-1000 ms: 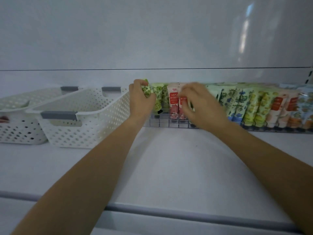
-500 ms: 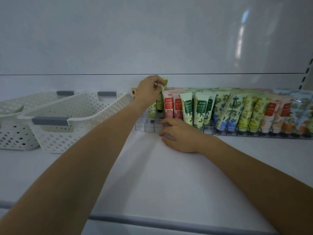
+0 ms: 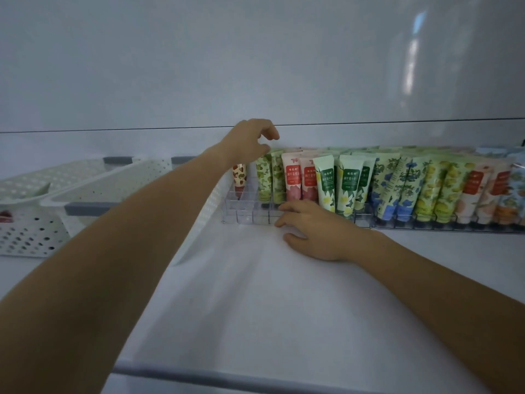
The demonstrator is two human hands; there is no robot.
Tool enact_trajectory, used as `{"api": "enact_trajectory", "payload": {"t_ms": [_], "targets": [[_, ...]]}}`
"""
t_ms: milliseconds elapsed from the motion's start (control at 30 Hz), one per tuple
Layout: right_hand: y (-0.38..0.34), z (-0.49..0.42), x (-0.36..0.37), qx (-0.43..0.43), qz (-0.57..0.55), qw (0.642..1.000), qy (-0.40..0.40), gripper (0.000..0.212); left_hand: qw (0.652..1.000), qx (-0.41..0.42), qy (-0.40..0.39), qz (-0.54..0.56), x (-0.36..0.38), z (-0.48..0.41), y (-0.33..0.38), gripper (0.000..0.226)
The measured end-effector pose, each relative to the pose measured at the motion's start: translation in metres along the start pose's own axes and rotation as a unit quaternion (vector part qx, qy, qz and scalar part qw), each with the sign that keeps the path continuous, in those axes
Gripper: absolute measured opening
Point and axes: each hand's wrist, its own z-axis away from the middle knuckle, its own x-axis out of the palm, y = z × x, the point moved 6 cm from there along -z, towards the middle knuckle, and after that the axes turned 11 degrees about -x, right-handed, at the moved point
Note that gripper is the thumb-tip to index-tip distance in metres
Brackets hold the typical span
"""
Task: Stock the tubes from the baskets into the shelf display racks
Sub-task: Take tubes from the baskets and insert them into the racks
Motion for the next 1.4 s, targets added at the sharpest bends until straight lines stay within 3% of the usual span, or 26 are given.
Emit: {"api": "enact_trajectory", "payload": {"t_ms": [233, 400, 600, 867, 1000, 1133, 1400], "targets": [[-0.004, -0.010, -0.023, -0.014, 0.020, 0.997, 0.076, 0.039, 0.990, 0.033, -0.069, -0.115, -0.029, -0.001, -0.021, 0.026], [-0.002, -0.045, -0.060, 0.026, -0.007, 0.990, 0.135, 0.040, 0.986, 0.015, -0.051, -0.160, -0.072, 0.008, -0.065, 0.026], [-0.037, -0.146, -0.084, 0.002, -0.004, 0.986, 0.167, 0.039, 0.984, -0.037, -0.038, -0.172, -0.131, 0.028, -0.151, 0.027], [-0.117, -0.271, -0.068, -0.075, 0.101, 0.991, 0.055, 0.038, 0.969, -0.070, -0.078, -0.224, -0.181, 0.045, -0.264, 0.032], [-0.138, -0.302, -0.049, -0.078, 0.075, 0.994, -0.005, 0.038, 0.956, -0.061, -0.170, -0.229, -0.163, 0.059, -0.307, 0.030], [-0.142, -0.317, -0.026, -0.051, 0.042, 0.995, -0.077, 0.042, 0.956, -0.055, -0.244, -0.156, -0.145, 0.063, -0.331, 0.022], [-0.139, -0.340, -0.003, 0.014, -0.075, 0.983, -0.164, 0.035, 0.928, -0.004, -0.358, -0.105, -0.088, 0.055, -0.331, 0.018]]}}
